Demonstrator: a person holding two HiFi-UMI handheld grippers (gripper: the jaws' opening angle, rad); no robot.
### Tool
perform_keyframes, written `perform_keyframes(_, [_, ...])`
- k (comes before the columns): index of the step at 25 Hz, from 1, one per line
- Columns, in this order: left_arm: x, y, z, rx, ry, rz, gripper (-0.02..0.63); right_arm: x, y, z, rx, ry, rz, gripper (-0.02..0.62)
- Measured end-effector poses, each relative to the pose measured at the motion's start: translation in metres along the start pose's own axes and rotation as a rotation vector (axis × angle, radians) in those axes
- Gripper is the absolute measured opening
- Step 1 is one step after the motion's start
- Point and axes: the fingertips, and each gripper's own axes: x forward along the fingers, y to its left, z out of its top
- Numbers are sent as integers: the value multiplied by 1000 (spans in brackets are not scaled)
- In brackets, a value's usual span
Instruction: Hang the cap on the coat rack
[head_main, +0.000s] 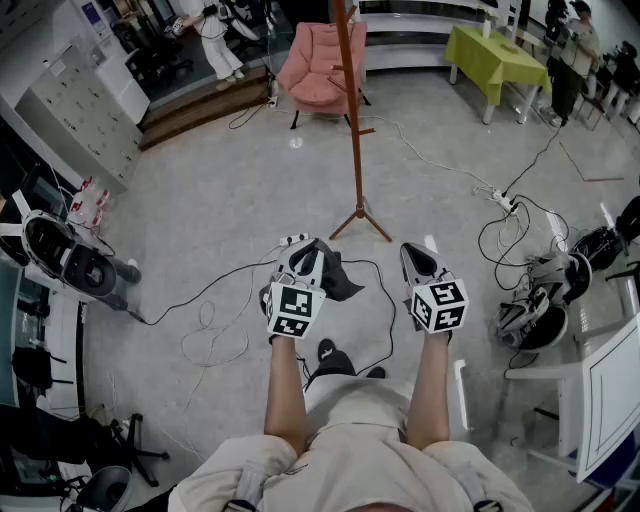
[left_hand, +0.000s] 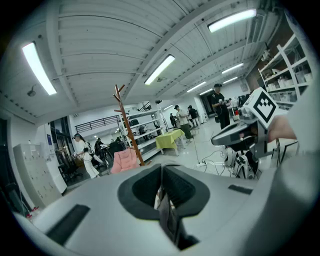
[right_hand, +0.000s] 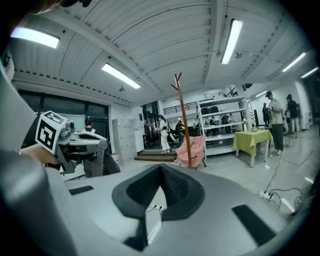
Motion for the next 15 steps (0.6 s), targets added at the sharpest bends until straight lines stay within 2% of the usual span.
perform_keyframes(4, [-4,-3,1,-6,-16,-5,15,2,7,-2,-6,-2,7,3])
perform_keyframes(11, [-19,0,0,22,15,5,15,4,15,4,22,-41,19,3])
perform_keyframes(15, [-13,14,0,41,-2,22,15,19,21,6,-52,-21,17,3])
